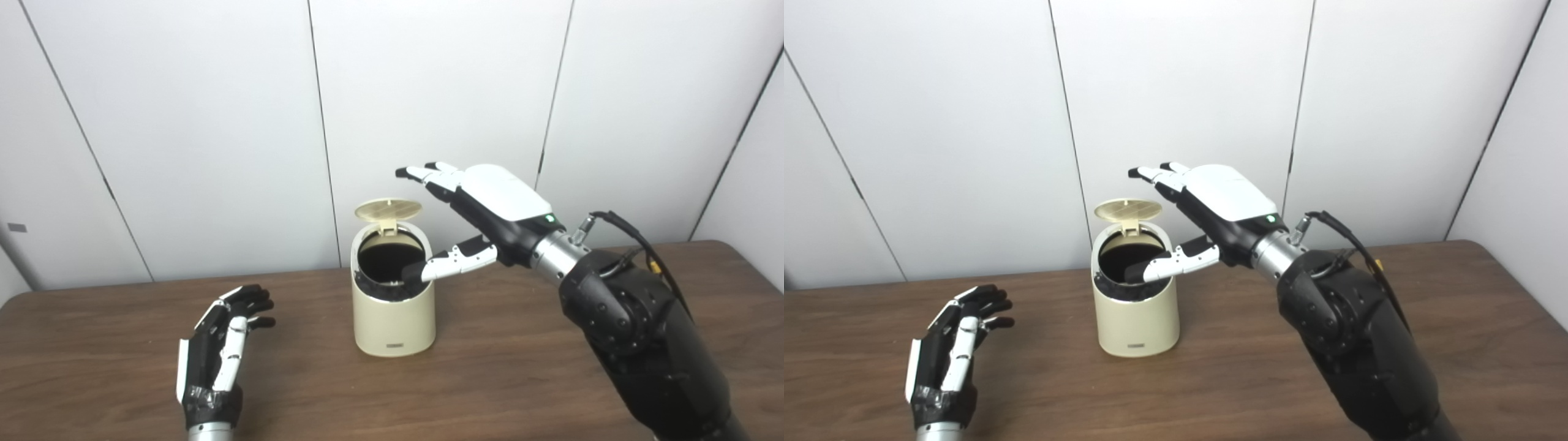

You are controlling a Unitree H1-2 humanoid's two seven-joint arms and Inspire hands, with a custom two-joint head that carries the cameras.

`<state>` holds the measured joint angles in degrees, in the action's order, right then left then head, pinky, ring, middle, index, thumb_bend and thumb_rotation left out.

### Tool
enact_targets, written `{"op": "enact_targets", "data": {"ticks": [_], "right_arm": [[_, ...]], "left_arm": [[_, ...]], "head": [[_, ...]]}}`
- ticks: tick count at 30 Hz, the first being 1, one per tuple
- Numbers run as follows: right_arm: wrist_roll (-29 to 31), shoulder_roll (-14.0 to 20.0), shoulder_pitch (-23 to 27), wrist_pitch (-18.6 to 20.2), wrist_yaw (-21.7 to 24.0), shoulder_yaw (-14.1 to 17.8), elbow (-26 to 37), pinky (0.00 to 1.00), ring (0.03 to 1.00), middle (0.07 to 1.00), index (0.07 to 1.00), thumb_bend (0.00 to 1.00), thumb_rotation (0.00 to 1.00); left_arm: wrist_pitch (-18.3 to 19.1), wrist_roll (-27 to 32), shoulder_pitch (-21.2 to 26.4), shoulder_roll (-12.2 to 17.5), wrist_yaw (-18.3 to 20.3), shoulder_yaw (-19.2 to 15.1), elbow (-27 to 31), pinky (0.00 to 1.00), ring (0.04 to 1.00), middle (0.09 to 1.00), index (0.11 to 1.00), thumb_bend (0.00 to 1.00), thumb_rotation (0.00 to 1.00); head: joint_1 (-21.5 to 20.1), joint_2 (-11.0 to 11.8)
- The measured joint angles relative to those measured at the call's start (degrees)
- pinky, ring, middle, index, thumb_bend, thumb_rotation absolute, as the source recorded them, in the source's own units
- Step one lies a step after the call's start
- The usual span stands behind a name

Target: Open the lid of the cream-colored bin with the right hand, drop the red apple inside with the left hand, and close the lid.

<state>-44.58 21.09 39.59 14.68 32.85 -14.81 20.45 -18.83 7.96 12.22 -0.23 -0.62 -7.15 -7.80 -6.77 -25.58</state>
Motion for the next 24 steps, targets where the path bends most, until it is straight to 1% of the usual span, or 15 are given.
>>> {"op": "enact_targets", "data": {"ticks": [6,10,13,18,22,24], "right_arm": [[-0.7,-0.1,1.8,0.9,3.7,-1.3,-1.0,0.89,0.956,0.938,0.919,0.87,0.82],[-1.6,-0.2,2.7,1.8,6.5,-3.0,-2.1,0.92,0.963,0.934,0.925,0.87,0.85],[-2.2,-0.2,4.7,2.0,7.8,-3.4,-2.7,0.92,0.964,0.923,0.916,0.88,0.85],[-3.2,-0.4,5.7,2.1,8.1,-4.3,-4.4,0.91,0.956,0.916,0.905,0.89,0.85],[-3.4,-0.6,5.9,1.7,8.1,-4.5,-4.9,0.89,0.946,0.912,0.901,0.89,0.85],[-3.5,-0.6,6.2,1.1,7.6,-4.5,-5.6,0.88,0.936,0.907,0.898,0.89,0.83]], "left_arm": [[-0.1,-0.3,0.0,-0.2,-0.9,0.0,0.0,0.58,0.664,0.674,0.663,0.32,0.53],[-0.1,-0.3,0.0,-0.3,-1.1,0.0,0.0,0.58,0.662,0.672,0.661,0.31,0.53],[-0.1,-0.3,0.0,-0.4,-1.1,0.0,0.0,0.58,0.658,0.666,0.656,0.32,0.53],[-0.1,-0.3,0.0,-0.7,-1.2,0.1,0.0,0.58,0.658,0.668,0.659,0.31,0.53],[-0.1,-0.3,0.0,-0.7,-1.3,0.1,0.0,0.59,0.664,0.671,0.658,0.31,0.53],[-0.1,-0.3,0.0,-0.8,-1.3,0.2,0.0,0.59,0.662,0.670,0.657,0.31,0.53]], "head": [[0.2,-0.2],[0.5,-0.1],[0.6,-0.2],[0.8,0.0],[1.0,0.2],[1.0,0.2]]}}
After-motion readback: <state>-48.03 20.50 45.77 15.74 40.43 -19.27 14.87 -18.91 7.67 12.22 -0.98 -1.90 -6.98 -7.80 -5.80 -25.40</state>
